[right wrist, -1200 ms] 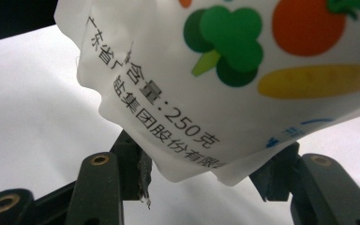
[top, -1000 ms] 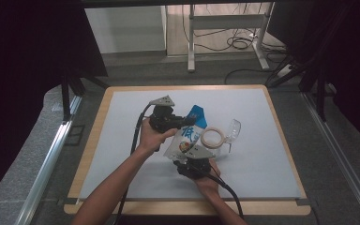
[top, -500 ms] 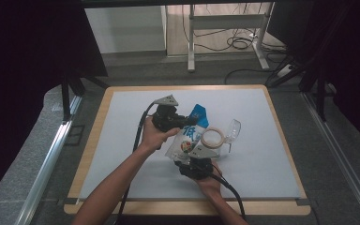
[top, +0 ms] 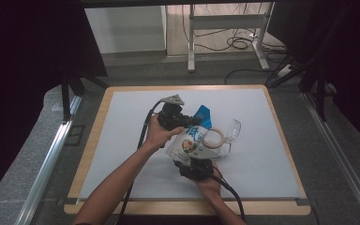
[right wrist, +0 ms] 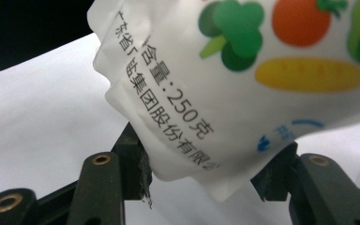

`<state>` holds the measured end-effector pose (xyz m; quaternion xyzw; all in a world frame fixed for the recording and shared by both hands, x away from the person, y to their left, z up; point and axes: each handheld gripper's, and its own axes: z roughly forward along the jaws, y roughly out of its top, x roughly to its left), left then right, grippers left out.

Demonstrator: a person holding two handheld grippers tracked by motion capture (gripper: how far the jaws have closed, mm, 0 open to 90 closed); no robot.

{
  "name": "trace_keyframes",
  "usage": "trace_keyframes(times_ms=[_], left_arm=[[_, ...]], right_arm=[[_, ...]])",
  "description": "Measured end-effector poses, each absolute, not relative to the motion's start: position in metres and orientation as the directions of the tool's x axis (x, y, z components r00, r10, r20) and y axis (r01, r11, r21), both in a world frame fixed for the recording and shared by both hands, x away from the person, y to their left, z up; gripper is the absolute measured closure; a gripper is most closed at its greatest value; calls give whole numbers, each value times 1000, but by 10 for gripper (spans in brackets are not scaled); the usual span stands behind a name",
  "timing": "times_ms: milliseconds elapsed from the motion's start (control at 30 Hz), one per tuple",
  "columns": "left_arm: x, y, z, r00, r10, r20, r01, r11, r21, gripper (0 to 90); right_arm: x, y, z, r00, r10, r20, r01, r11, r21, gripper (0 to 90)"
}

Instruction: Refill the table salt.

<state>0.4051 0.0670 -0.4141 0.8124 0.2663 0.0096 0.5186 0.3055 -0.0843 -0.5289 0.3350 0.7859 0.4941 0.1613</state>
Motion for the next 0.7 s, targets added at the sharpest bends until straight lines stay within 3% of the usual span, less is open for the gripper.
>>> trace_keyframes(times_ms=[700], left_arm=[[408, 67, -413, 868, 438, -233, 397, -334, 855, 900]], right_arm=[[307, -92, -530, -735, 668, 117, 367, 246, 897, 493]])
